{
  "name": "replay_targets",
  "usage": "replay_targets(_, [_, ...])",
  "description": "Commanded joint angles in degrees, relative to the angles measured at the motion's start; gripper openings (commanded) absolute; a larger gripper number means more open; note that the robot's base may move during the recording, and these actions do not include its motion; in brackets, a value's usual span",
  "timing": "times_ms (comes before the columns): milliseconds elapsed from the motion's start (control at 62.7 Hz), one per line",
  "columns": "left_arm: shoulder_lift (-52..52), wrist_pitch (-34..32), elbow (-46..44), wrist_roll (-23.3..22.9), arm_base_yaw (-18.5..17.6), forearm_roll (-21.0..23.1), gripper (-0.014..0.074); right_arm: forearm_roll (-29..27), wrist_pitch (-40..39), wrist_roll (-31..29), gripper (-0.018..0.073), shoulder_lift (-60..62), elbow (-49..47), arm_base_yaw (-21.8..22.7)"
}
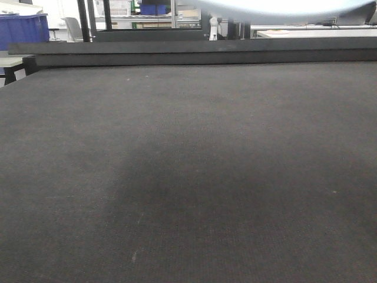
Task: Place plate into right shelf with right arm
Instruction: 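Close the right gripper on the plate rim and lift it upright, then drive the base to the steel shelf holding the plate in the right gripper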
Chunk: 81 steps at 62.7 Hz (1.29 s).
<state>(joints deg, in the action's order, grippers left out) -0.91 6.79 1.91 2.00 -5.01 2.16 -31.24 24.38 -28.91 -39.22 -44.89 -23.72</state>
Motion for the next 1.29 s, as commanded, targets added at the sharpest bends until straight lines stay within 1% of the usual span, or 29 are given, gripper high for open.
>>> replay_targets(0, [-0.29, -4.90, 0.46, -0.19, -0.30, 0.23, -0.0047, -1.09, -7.61, 0.16, 0.0065, 7.52, 2.22, 0.36])
replay_targets(239, [-0.29, -4.90, 0.46, -0.19, -0.30, 0.23, -0.0047, -1.09, -13.88, 0.16, 0.0065, 24.09, 11.50, 0.36])
replay_targets(431, [-0.29, -4.90, 0.46, -0.19, -0.30, 0.23, -0.0047, -1.09, -21.57, 0.16, 0.0065, 31.28, 15.94, 0.36])
replay_targets(542, [-0.29, -4.90, 0.46, -0.19, -0.30, 0.23, -0.0047, -1.09, -24.07, 0.16, 0.0065, 31.57, 16.44, 0.36])
replay_targets(1276, [-0.29, -4.90, 0.46, -0.19, -0.30, 0.23, -0.0047, -1.09, -24.07, 0.16, 0.0065, 31.57, 16.44, 0.36])
